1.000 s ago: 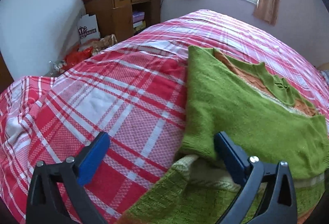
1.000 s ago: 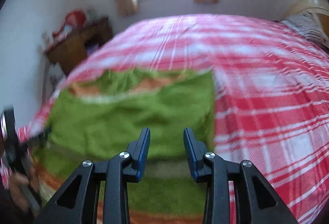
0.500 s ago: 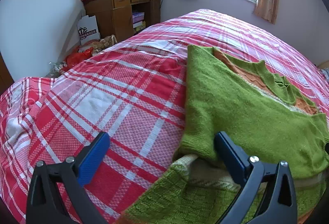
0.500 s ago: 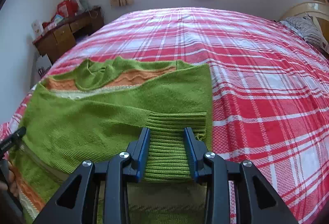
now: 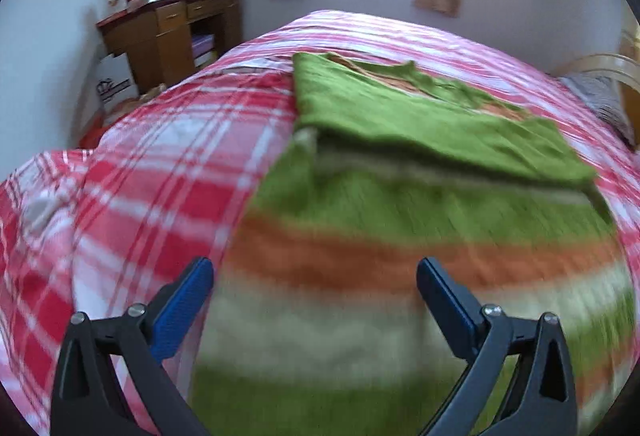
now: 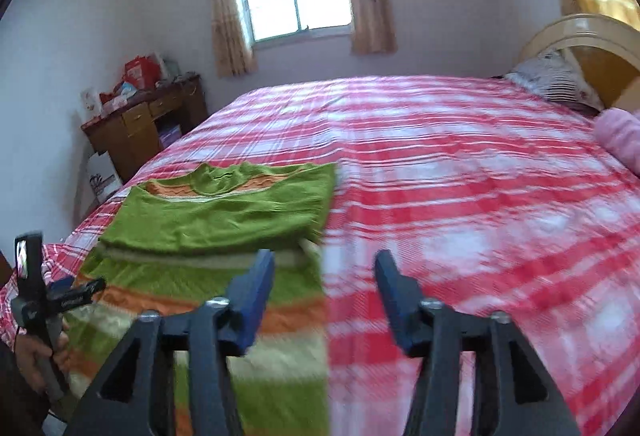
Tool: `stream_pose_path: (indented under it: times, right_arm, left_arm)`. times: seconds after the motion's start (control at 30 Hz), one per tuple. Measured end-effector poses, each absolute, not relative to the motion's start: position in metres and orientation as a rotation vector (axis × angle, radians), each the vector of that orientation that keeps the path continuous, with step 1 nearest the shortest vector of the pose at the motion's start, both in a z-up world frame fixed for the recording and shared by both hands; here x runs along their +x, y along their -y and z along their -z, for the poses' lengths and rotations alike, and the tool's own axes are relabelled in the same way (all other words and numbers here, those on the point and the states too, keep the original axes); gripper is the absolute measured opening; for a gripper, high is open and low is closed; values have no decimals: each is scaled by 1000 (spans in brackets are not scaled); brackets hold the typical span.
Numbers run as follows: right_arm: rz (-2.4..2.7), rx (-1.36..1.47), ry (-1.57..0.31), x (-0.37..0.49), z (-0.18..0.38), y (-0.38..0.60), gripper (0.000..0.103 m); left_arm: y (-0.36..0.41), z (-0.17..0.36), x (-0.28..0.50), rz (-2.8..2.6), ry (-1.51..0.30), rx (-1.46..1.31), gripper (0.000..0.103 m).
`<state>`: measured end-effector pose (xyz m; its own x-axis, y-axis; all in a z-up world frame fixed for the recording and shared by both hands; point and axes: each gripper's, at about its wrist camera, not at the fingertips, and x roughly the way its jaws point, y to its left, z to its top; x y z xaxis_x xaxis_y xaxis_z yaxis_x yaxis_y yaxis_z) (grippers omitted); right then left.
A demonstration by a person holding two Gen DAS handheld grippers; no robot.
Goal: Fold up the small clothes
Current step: 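Move the right gripper to the sweater hem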
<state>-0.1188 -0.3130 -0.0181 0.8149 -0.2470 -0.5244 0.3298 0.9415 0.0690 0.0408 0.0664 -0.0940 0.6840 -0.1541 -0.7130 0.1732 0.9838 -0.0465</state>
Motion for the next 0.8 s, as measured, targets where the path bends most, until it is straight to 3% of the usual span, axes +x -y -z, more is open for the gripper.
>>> stream_pose_path:
  times: [0.3,0.6,0.8]
  right_arm:
    - [310,204,-624,-216,42,309,61]
    - [189,181,-812,-240,95,274,61]
    - [117,314,-875,-234,128,265,57]
  left_arm:
    - [-94,74,-22,242,-747,52,103]
    - [-103,63,-48,269,-702,58,103]
    - [-112,53,-55,260,-650,48,103]
